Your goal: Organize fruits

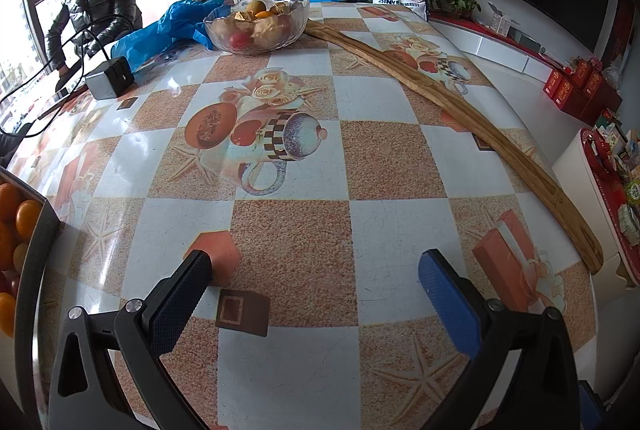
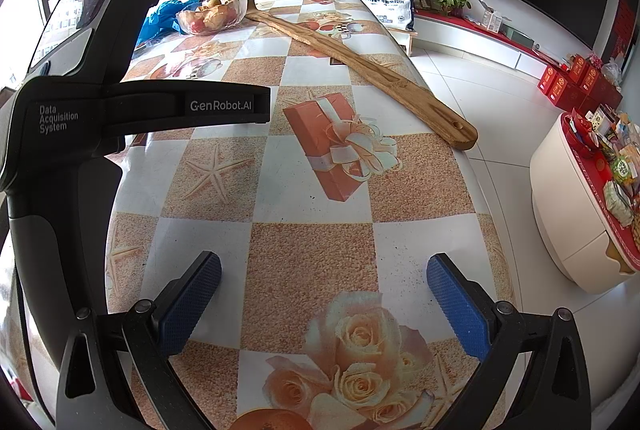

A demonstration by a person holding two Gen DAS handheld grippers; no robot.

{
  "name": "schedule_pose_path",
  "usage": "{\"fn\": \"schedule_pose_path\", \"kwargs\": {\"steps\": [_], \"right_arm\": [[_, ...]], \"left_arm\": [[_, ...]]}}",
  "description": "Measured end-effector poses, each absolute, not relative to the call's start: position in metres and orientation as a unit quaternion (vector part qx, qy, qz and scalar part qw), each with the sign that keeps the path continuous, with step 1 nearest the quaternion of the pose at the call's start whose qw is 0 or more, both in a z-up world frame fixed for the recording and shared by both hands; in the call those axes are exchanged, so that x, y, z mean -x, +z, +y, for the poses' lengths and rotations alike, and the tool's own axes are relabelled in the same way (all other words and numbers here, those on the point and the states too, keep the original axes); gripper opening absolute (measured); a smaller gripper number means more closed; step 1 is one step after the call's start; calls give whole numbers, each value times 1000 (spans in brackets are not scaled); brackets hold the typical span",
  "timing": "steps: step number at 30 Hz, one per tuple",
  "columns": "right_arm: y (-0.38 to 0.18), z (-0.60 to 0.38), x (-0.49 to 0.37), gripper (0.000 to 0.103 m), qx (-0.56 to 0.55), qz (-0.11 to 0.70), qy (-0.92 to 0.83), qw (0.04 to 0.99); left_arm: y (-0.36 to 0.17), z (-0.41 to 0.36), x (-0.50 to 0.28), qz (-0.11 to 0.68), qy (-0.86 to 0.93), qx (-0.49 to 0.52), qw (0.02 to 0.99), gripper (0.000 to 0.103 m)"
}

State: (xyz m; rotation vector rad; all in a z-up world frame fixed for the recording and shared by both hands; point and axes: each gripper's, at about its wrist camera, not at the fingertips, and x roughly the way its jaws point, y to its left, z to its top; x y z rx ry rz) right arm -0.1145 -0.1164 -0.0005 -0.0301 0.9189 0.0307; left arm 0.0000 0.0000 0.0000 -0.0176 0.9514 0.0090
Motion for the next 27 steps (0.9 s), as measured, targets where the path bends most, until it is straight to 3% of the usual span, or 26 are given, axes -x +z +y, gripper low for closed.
{"fn": "schedule_pose_path", "kwargs": {"steps": [27], "right_arm": [[0, -114, 118, 103, 0, 446, -14, 895]], "left_arm": [[0, 0, 0, 458, 4, 8, 889, 103]]}}
